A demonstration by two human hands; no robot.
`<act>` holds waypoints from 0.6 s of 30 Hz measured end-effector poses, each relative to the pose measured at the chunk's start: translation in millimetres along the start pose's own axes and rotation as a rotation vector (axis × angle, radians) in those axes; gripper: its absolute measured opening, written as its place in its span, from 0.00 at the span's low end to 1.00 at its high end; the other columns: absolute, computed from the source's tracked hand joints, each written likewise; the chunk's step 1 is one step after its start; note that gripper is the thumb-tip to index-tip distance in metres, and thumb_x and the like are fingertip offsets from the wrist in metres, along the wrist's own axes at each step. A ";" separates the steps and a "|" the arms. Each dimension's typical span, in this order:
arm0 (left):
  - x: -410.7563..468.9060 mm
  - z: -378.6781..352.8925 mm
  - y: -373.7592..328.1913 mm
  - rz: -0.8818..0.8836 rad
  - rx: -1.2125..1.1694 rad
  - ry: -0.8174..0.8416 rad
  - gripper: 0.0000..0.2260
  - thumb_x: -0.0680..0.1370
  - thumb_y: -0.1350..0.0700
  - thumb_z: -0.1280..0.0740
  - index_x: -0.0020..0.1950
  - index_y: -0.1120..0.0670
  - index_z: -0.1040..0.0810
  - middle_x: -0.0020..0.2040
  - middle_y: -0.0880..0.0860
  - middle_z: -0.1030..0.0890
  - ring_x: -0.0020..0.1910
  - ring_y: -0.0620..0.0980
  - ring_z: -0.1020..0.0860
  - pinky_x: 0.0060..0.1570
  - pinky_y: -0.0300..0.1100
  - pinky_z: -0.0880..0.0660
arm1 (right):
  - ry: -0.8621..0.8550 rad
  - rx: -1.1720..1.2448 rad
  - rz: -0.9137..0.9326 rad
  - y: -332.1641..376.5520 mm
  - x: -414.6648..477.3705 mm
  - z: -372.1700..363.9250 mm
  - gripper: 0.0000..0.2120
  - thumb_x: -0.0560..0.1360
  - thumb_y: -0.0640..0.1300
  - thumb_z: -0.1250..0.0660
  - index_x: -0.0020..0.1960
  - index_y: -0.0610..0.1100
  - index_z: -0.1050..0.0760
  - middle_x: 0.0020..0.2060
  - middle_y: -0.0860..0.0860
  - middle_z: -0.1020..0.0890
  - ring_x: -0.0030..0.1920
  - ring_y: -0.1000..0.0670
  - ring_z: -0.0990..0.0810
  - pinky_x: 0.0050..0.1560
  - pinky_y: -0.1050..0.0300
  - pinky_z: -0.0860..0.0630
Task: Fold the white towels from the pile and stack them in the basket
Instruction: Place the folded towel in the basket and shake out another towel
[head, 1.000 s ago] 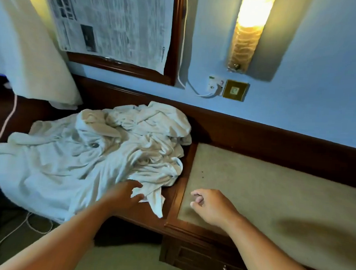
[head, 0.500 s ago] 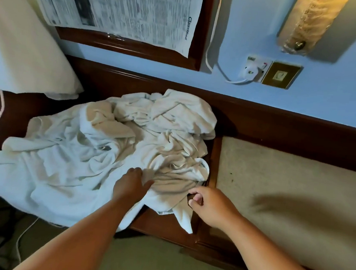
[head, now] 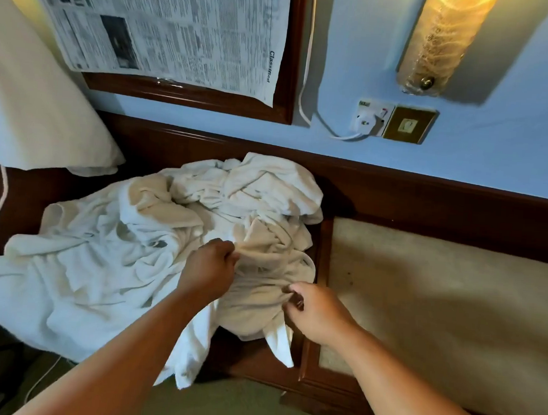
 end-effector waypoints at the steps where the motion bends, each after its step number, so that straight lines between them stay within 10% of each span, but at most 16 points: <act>1: 0.5 13.5 -18.5 -0.056 -0.004 -0.015 0.13 0.80 0.55 0.34 0.37 0.55 0.29 0.36 0.50 0.27 0.38 0.56 0.26 0.38 0.48 0.31 | -0.011 0.023 0.017 5.6 -2.2 1.1 0.19 0.77 0.55 0.33 0.67 0.56 0.26 0.50 0.58 0.19 0.46 0.56 0.19 0.49 0.52 0.20; 8: -25.7 92.1 -193.3 -0.385 -0.185 -0.141 0.17 0.80 0.55 0.32 0.32 0.47 0.31 0.28 0.44 0.30 0.31 0.39 0.29 0.31 0.31 0.38 | -0.146 0.318 0.103 28.4 -54.4 44.9 0.35 0.65 0.71 0.28 0.64 0.52 0.28 0.56 0.60 0.20 0.52 0.58 0.20 0.54 0.54 0.21; 18: -98.1 86.7 -401.9 -0.402 -0.510 -0.312 0.13 0.80 0.49 0.31 0.39 0.55 0.20 0.30 0.47 0.26 0.30 0.43 0.30 0.33 0.35 0.34 | -0.766 0.430 -0.029 -84.5 -249.7 194.8 0.12 0.79 0.52 0.34 0.43 0.45 0.26 0.36 0.51 0.20 0.37 0.52 0.22 0.35 0.58 0.29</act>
Point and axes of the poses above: each hand's wrist, its own x-axis towards the middle knuckle, its own z-axis out of the back of the hand, y = z × x, the point moved 5 cm from there along x, towards the middle knuckle
